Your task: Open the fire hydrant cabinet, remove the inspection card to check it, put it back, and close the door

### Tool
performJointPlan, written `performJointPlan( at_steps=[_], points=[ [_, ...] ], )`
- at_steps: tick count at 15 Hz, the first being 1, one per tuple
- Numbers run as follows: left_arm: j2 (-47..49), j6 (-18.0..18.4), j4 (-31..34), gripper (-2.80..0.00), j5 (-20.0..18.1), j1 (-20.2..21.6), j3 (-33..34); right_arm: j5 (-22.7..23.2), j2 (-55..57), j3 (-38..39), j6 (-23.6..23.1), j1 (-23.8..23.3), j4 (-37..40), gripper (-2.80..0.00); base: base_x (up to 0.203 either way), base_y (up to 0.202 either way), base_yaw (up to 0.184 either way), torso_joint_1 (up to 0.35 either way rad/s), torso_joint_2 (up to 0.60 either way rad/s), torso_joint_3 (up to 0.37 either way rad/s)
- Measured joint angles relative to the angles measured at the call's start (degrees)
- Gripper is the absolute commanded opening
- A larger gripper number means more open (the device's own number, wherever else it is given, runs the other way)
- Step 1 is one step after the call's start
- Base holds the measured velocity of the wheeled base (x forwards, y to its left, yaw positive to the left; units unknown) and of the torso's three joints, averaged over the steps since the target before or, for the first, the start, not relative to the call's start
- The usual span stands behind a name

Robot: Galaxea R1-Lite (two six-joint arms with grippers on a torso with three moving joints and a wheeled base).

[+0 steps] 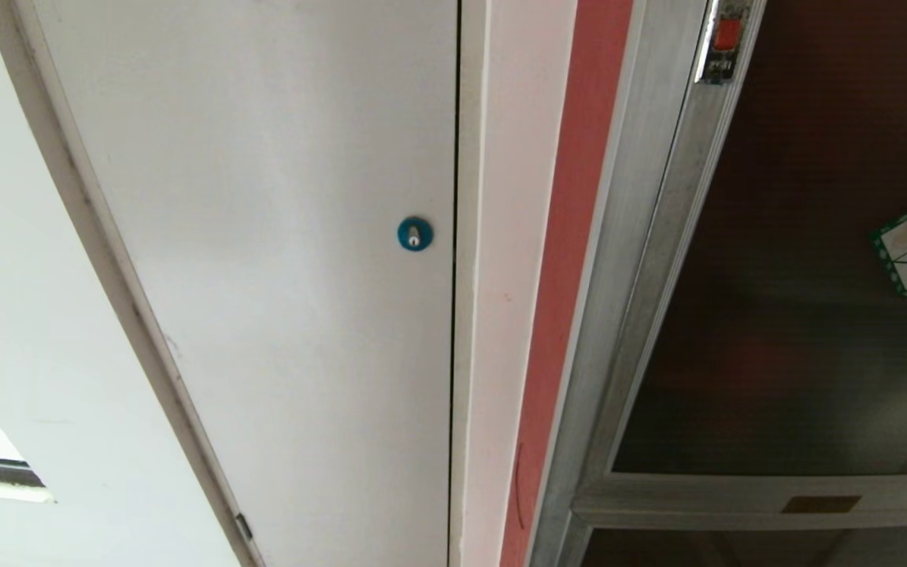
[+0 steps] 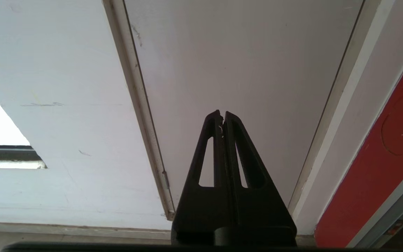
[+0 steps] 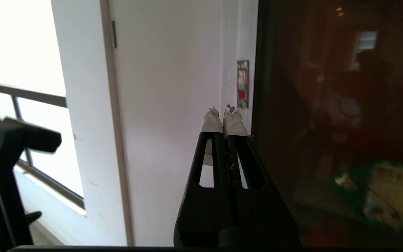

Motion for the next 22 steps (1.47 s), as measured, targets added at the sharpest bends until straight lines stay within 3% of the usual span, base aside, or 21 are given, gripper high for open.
performJointPlan(
  at_steps=[5, 8, 10, 12, 15, 17, 18, 20, 22],
  points=[
    [0.0, 0.0, 0.0, -2.80, 0.0, 0.0, 0.0, -0.1, -14.4, 12.6, -0.4, -5.9, 2.2, -2.80, 0.000, 0.000, 0.000, 0.000, 0.00, 0.000],
    [0.0, 0.0, 0.0, -2.80, 0.0, 0.0, 0.0, -0.1, -22.5, 27.5, -4.2, -7.8, 2.1, -2.80, 0.000, 0.000, 0.000, 0.000, 0.00, 0.000],
    [0.0, 0.0, 0.0, -2.80, 0.0, 0.0, 0.0, -3.2, -26.2, 38.4, -6.7, -8.3, 0.1, -2.80, 0.000, 0.000, 0.000, 0.000, 0.00, 0.000],
    [0.0, 0.0, 0.0, -2.80, 0.0, 0.0, 0.0, -6.8, -28.4, 49.8, -8.1, -8.5, -6.6, -2.80, 0.000, 0.000, 0.000, 0.000, 0.00, 0.000],
    [0.0, 0.0, 0.0, -2.80, 0.1, 0.0, 0.0, -9.5, -30.0, 66.1, -10.1, -8.6, -23.6, -2.80, 0.000, 0.000, 0.000, 0.000, 0.00, 0.000],
    [0.0, 0.0, 0.0, -2.80, 0.0, 0.0, 0.0, -11.3, -30.4, 71.1, -10.9, -8.6, -32.0, -2.80, 0.000, 0.000, 0.000, 0.000, 0.00, 0.000],
    [0.0, 0.0, 0.0, -2.80, 0.0, 0.0, 0.0, -12.6, -30.5, 72.0, -11.2, -8.6, -32.7, -2.80, 0.000, 0.000, 0.000, 0.000, 0.00, 0.000],
    [0.0, 0.0, 0.0, -2.80, 0.0, 0.0, 0.0, -14.3, -30.7, 72.4, -12.2, -8.6, -30.8, -2.80, 0.000, 0.000, 0.000, 0.000, 0.00, 0.000],
    [0.0, 0.0, 0.0, -2.80, 0.1, 0.0, 0.0, -17.8, -30.7, 72.7, -13.3, -8.6, -24.2, -2.80, 0.000, 0.000, 0.000, 0.000, 0.00, 0.000]
  ],
)
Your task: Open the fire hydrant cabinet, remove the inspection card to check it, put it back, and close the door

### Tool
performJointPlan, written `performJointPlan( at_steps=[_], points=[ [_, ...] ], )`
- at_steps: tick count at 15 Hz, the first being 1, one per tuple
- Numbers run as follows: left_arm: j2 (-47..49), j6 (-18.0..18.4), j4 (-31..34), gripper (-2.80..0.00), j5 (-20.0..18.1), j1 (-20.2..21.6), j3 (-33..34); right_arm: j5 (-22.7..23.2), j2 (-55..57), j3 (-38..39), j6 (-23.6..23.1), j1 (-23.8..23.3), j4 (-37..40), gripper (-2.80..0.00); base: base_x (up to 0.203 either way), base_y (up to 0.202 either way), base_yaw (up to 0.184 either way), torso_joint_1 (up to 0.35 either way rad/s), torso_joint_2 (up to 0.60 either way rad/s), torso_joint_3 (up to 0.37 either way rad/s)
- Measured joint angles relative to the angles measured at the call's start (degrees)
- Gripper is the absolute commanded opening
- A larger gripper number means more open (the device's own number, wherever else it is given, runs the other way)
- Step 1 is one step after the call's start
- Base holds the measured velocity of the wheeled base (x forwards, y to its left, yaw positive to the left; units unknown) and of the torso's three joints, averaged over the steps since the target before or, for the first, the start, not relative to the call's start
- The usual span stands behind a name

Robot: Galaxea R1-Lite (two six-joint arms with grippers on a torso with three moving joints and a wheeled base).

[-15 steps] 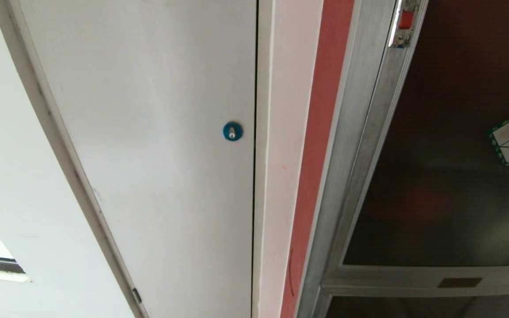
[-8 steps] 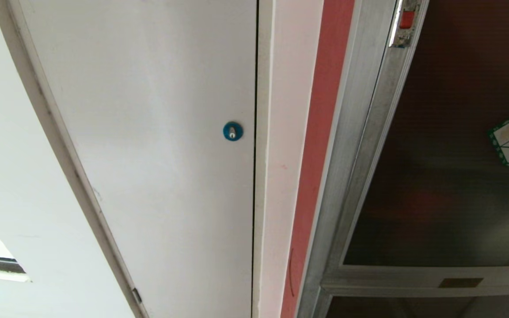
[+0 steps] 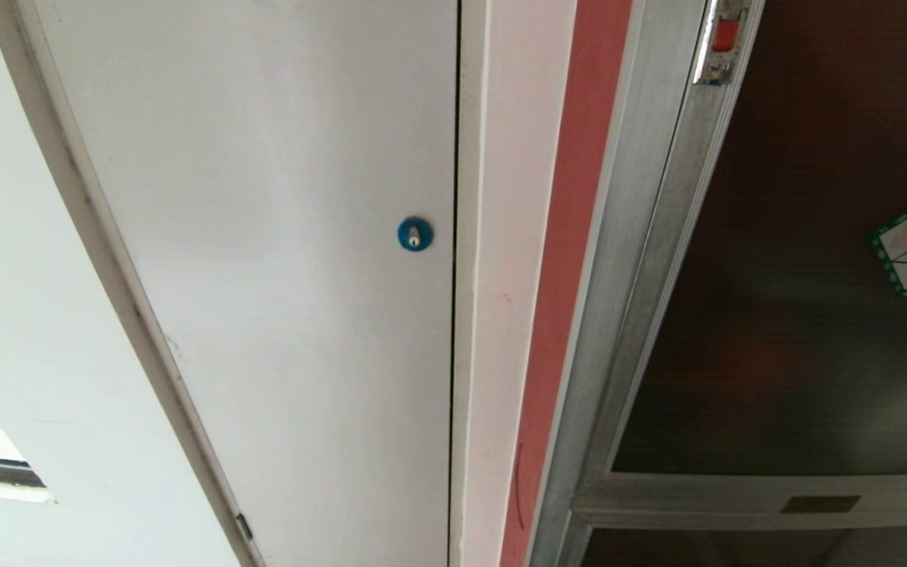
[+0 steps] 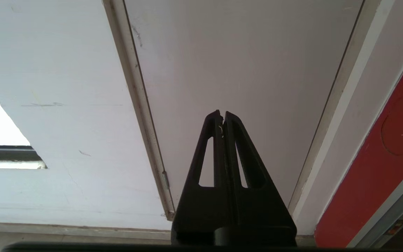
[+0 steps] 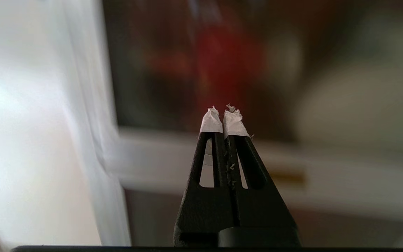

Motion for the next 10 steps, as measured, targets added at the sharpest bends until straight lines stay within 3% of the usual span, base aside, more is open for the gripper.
performJointPlan(
  at_steps=[3, 10],
  points=[
    [0.0, 0.0, 0.0, -2.80, 0.0, 0.0, 0.0, -0.9, 0.0, 0.1, 1.6, 0.0, 7.5, -2.80, 0.000, 0.000, 0.000, 0.000, 0.00, 0.000],
    [0.0, 0.0, 0.0, -2.80, 0.0, 0.0, 0.0, -0.9, 0.0, 0.1, 2.0, 0.0, 7.6, -2.80, 0.000, 0.000, 0.000, 0.000, 0.00, 0.000]
  ],
)
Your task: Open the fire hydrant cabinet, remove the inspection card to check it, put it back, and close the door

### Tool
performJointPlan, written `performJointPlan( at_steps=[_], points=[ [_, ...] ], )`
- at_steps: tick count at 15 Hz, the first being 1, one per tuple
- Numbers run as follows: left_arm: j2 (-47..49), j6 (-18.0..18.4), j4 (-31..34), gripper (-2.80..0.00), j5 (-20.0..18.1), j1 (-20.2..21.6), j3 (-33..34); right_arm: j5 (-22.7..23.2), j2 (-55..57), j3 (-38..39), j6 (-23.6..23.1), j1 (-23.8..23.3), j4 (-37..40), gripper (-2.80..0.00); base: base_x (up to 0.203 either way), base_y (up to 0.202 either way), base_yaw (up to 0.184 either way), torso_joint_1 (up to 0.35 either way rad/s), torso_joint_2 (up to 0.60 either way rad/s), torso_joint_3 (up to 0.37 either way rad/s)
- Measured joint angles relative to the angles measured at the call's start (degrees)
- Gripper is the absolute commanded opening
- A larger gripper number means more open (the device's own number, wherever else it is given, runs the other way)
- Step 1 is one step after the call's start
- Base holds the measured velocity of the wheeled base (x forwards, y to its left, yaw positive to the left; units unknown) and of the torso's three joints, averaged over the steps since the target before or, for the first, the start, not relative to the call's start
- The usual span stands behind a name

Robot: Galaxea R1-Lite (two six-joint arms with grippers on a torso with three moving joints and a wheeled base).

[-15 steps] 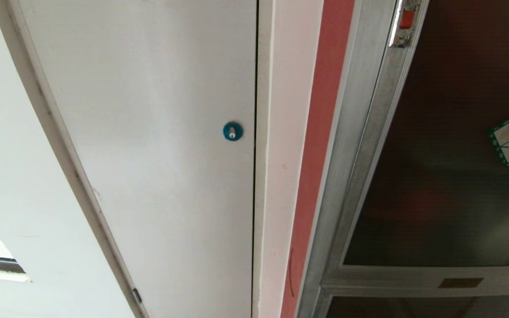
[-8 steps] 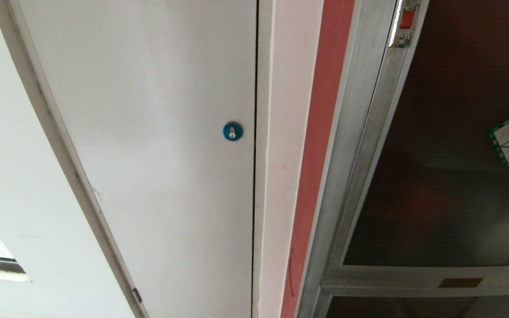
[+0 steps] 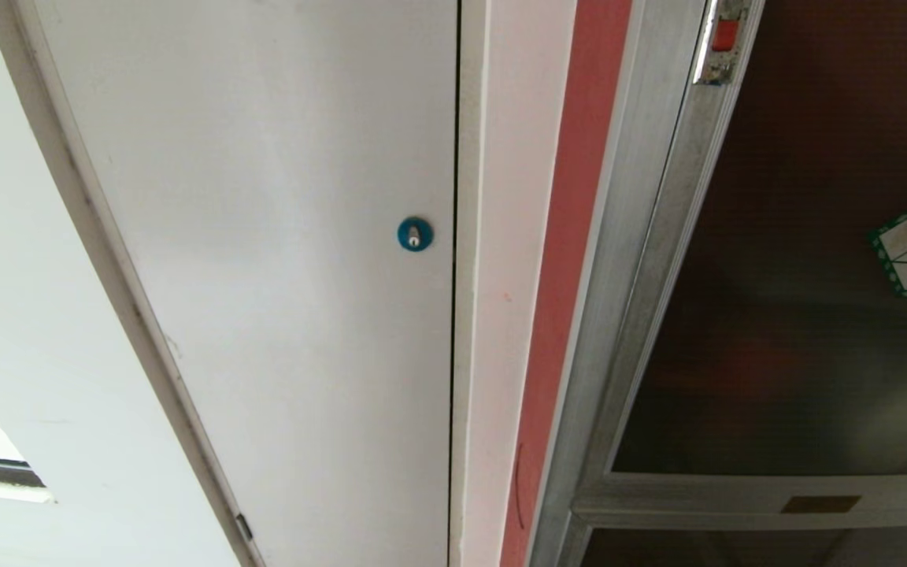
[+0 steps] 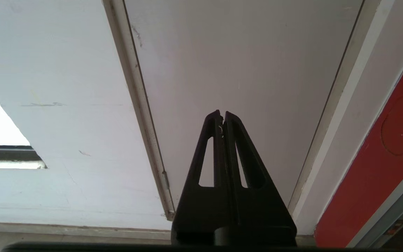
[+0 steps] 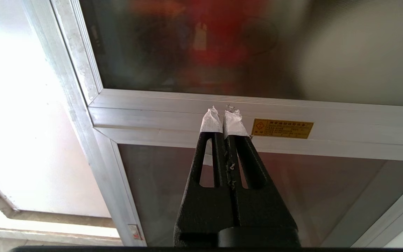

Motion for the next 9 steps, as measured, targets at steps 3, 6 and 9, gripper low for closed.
performJointPlan(
  at_steps=[3, 6, 9],
  points=[
    [0.0, 0.0, 0.0, -2.80, 0.0, 0.0, 0.0, 0.0, 0.0, 0.0, 0.0, 0.0, 0.0, -2.80, 0.000, 0.000, 0.000, 0.000, 0.00, 0.000],
    [0.0, 0.0, 0.0, -2.80, 0.0, 0.0, 0.0, 0.0, 0.0, 0.0, 0.1, 0.0, 0.0, -2.80, 0.000, 0.000, 0.000, 0.000, 0.00, 0.000],
    [0.0, 0.0, 0.0, -2.80, 0.0, 0.0, 0.0, 0.0, 0.0, 0.0, 1.0, 0.0, 0.0, -2.80, 0.000, 0.000, 0.000, 0.000, 0.00, 0.000]
  ],
)
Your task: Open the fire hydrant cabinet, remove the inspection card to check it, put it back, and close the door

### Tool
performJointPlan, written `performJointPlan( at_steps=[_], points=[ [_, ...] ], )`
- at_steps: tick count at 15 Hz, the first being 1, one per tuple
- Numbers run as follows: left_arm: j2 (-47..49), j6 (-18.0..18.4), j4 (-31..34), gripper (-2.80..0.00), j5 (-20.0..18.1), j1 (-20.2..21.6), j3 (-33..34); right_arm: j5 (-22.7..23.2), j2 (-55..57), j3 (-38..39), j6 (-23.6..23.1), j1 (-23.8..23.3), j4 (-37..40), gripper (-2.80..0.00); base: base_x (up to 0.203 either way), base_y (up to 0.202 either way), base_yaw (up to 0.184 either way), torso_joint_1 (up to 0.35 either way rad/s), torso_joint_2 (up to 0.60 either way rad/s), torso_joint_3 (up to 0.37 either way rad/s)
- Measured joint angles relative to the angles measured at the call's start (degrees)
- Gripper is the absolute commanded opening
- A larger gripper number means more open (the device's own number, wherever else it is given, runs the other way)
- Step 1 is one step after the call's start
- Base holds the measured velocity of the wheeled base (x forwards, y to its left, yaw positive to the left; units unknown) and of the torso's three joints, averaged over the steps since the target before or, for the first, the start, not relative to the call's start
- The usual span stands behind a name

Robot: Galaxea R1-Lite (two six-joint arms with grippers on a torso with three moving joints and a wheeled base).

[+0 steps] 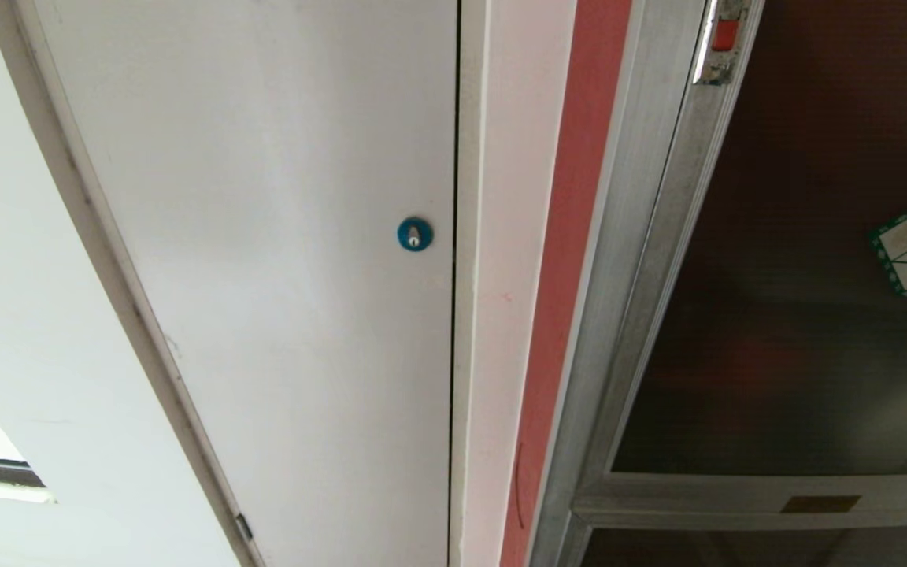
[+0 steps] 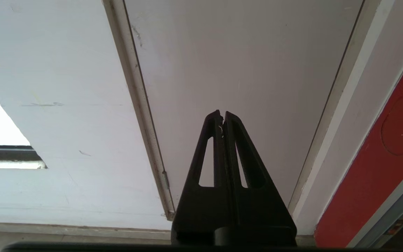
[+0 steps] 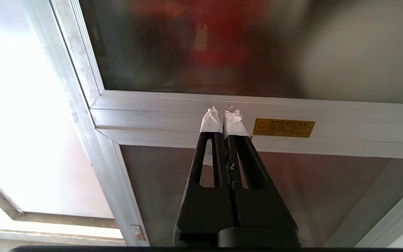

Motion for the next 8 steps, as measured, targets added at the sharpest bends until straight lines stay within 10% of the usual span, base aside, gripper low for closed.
performJointPlan(
  at_steps=[8],
  points=[
    [0.0, 0.0, 0.0, -2.80, 0.0, 0.0, 0.0, 0.0, 0.0, 0.0, 0.0, 0.0, 0.0, -2.80, 0.000, 0.000, 0.000, 0.000, 0.00, 0.000]
  ],
)
